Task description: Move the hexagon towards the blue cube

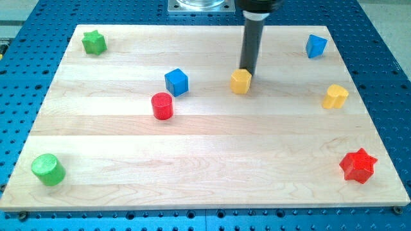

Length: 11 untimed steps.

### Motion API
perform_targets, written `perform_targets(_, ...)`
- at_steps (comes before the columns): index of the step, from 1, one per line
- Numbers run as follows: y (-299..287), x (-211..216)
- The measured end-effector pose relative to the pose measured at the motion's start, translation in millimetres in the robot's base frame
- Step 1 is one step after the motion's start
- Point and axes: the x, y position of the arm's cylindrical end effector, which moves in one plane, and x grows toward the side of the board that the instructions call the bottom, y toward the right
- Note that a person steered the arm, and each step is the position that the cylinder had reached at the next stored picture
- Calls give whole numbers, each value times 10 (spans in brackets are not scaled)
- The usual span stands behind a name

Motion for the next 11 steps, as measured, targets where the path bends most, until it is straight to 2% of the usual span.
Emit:
perform_targets(1, 277, 157)
perform_targets(2, 222, 531)
perform_targets(3, 158, 447)
perform_targets(4, -13, 183)
perform_targets(6, -206, 112)
perform_targets(7, 395, 112)
perform_targets(8, 538, 399)
perform_targets(10, -215, 242)
perform_targets(11, -318, 235)
